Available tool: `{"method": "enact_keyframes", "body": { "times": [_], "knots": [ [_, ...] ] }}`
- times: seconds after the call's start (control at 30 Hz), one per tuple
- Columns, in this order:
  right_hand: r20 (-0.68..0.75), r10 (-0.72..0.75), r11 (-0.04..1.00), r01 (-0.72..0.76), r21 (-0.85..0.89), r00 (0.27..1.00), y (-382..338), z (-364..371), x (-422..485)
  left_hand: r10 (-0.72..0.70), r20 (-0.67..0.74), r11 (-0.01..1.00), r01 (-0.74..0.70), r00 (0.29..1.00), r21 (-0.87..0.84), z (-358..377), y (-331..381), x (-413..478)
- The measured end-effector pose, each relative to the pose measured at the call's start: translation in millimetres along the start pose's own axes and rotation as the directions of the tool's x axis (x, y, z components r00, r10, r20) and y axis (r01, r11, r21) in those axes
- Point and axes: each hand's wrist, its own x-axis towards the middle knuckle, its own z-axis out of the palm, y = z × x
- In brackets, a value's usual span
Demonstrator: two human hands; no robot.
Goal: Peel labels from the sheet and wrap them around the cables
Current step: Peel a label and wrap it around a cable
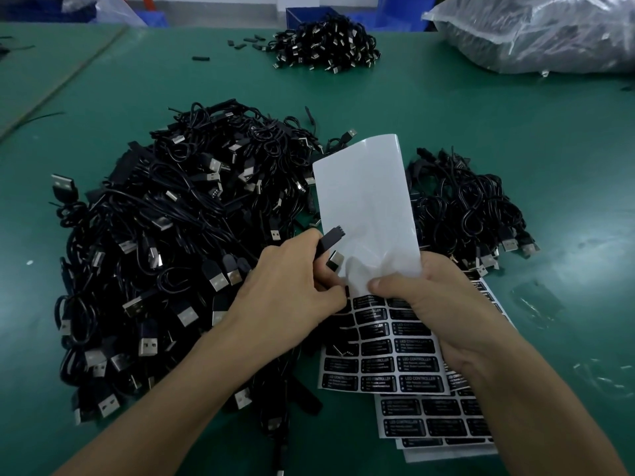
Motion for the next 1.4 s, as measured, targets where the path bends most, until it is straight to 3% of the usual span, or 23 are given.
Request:
{"method": "enact_keyframes", "body": {
  "times": [0.3, 0.5, 0.77, 1.03, 1.23, 1.4],
  "knots": [
    [-0.05, -0.053, 0.996, 0.049, -0.079, 0.997, 3, 1, 2, -0.022, 0.009, 1.0, 0.022, 1.0, 0.002, -1, 4, 0],
    [-0.017, -0.015, 1.0, 0.015, -0.007, 1.0, 3, 2, 1, -0.02, 0.032, 0.999, 0.021, 0.999, -0.027, -3, 3, 0],
    [-0.014, -0.038, 0.999, 0.037, -0.038, 0.999, 2, 3, 1, -0.019, 0.04, 0.999, 0.02, 0.999, -0.028, -4, -2, 2],
    [-0.021, -0.102, 0.979, 0.096, -0.18, 0.995, 0, 0, -1, -0.014, 0.004, 1.0, 0.014, 1.0, 0.022, -3, -5, 6],
    [-0.127, -0.199, 0.869, 0.115, -0.481, 0.972, -1, -5, -5, -0.078, -0.119, 0.995, 0.069, 0.99, -0.074, -5, 1, 6],
    [-0.31, -0.368, 0.603, -0.029, -0.797, 0.877, -1, 0, -10, -0.126, -0.067, 0.982, 0.114, 0.99, -0.149, -6, 4, 7]
  ]
}}
